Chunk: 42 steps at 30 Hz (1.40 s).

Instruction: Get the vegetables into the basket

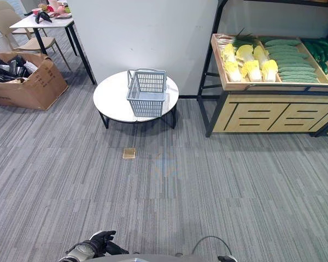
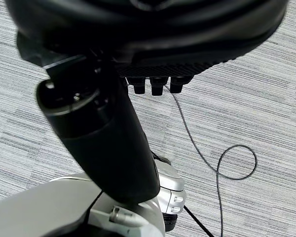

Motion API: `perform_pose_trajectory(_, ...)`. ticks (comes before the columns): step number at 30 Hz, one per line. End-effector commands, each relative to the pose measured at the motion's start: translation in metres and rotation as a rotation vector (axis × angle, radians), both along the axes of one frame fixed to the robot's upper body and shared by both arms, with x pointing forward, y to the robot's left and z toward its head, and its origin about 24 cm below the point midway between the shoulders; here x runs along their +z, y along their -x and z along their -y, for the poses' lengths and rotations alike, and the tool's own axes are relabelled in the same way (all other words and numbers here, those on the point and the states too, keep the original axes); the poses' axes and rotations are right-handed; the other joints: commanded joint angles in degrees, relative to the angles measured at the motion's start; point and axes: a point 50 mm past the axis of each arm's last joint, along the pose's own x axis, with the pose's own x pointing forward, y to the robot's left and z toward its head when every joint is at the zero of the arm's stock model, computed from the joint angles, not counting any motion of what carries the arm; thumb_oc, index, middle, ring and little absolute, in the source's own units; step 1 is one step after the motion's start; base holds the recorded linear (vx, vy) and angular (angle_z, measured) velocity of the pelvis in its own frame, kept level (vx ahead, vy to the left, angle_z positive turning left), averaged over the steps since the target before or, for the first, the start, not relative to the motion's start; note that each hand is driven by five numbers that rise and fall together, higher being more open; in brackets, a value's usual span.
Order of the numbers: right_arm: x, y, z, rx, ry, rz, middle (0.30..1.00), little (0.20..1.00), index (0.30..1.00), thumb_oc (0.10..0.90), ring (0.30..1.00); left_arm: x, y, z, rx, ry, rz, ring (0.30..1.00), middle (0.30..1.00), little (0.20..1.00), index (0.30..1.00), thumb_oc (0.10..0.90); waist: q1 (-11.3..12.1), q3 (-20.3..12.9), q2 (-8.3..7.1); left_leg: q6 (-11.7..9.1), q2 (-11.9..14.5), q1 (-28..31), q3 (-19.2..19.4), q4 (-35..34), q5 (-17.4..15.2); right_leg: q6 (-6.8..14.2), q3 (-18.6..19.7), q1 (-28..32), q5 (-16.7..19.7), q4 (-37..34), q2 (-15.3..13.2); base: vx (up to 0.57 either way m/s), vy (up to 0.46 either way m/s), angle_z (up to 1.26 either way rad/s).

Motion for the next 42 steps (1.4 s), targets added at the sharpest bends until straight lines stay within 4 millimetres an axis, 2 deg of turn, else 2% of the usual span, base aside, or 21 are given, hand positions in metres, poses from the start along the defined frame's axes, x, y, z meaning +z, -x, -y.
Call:
perform_pose_trajectory(1, 0.001, -0.006, 0.003, 0.030, 0.015, -0.021, 1.000, 1.000, 1.000, 0.900, 1.000, -0.003, 0.020, -0.015, 0.014, -0.059, -0.096, 1.000, 1.000, 1.000, 1.000, 0.900, -0.20, -0.53, -1.07, -5.50, 1.54, 2.54, -2.18, -1.03, -0.27, 5.91, -0.85, -0.97, 5.90, -2.03, -4.09, 0.00, 0.000, 0.00)
perform_pose_trajectory(10, 0.001, -0.006, 0.004, 0.028, 0.016, -0.022, 1.000, 1.000, 1.000, 0.900, 1.000, -0.003, 0.022, -0.015, 0.020, -0.056, -0.105, 1.000, 1.000, 1.000, 1.000, 0.900, -0.21, -0.43, -1.12, -5.33, 1.39, 2.72, -1.97, -1.03, -0.52, 5.89, -0.80, -0.81, 5.72, -1.78, -4.12, 0.00, 0.000, 0.00)
perform_pose_trajectory(28, 0.003, -0.010, 0.008, 0.026, 0.024, -0.018, 1.000, 1.000, 1.000, 0.900, 1.000, -0.001, 0.014, -0.017, 0.027, -0.060, -0.082, 1.000, 1.000, 1.000, 1.000, 0.900, 0.07, -0.15, -1.64, -4.16, 0.18, 1.91, -1.93, -1.03, -1.26, 6.21, -0.42, -2.28, 4.94, 0.55, -4.91, 0.01, 0.008, -0.01)
perform_pose_trajectory(38, 0.004, -0.015, 0.010, 0.003, 0.028, 0.012, 1.000, 1.000, 1.000, 0.900, 1.000, 0.001, 0.007, -0.019, 0.026, -0.067, -0.058, 1.000, 1.000, 1.000, 1.000, 0.900, -0.15, 0.73, -1.84, -3.25, -1.05, 0.73, -1.72, -1.03, -1.67, 7.20, 0.05, -4.35, 5.33, 3.02, -6.16, 0.01, 0.055, -0.01)
perform_pose_trajectory(42, 0.006, -0.015, 0.016, -0.042, 0.040, 0.023, 1.000, 1.000, 1.000, 0.900, 1.000, 0.004, 0.001, -0.026, 0.035, -0.083, -0.037, 1.000, 1.000, 1.000, 1.000, 0.900, -0.63, 2.06, -2.58, -2.71, -1.57, -0.86, -1.59, -1.03, -1.60, 8.27, 0.57, -7.39, 7.07, 6.80, -6.76, -0.03, 0.074, -0.02)
